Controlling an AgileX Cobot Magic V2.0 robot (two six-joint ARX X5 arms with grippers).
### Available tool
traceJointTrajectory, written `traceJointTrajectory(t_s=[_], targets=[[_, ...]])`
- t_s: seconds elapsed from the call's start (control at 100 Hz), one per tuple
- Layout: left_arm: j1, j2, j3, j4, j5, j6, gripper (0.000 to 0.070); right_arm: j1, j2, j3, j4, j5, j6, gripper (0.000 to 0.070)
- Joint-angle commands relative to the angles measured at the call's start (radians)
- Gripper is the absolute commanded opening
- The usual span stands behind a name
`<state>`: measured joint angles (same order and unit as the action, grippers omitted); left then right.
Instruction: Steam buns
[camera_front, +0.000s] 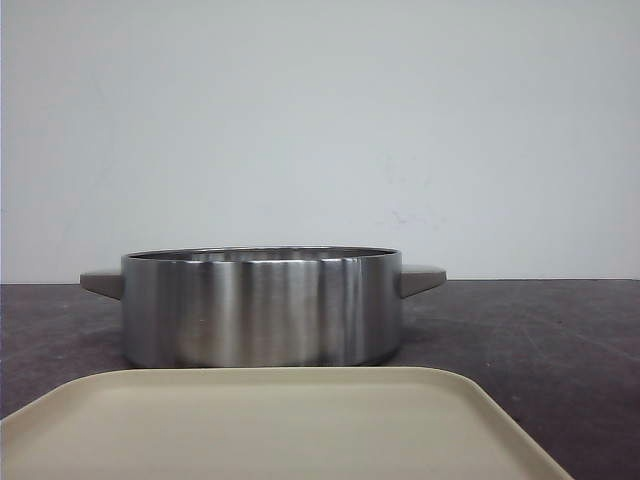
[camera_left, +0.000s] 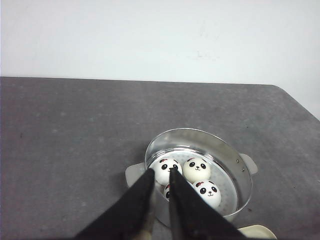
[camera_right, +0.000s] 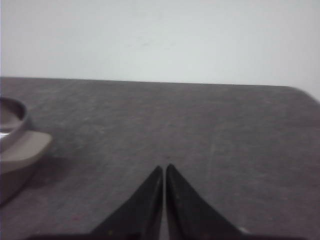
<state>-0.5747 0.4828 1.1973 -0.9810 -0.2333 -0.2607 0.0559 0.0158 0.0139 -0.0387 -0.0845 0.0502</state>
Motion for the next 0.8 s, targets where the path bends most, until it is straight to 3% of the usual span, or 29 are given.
traceJointTrajectory(t_s=[0.0,0.08,0.79], targets=[[-0.006,0.006,0.015,0.009,-0.003,0.008,0.0003,-0.005,-0.012,-0.002,-0.067,-0.014,0.019,0.0007],[-0.006,0.006,0.015,0.008,-0.003,0.008,0.0003,-0.008,-0.012,-0.002,-0.135,-0.021,0.019,0.0007],[-0.006,0.006,0.016,0.009,-0.003,0.008,0.0003,-0.011,-0.012,-0.002,-0.119,-0.014,0.016,0.0007]])
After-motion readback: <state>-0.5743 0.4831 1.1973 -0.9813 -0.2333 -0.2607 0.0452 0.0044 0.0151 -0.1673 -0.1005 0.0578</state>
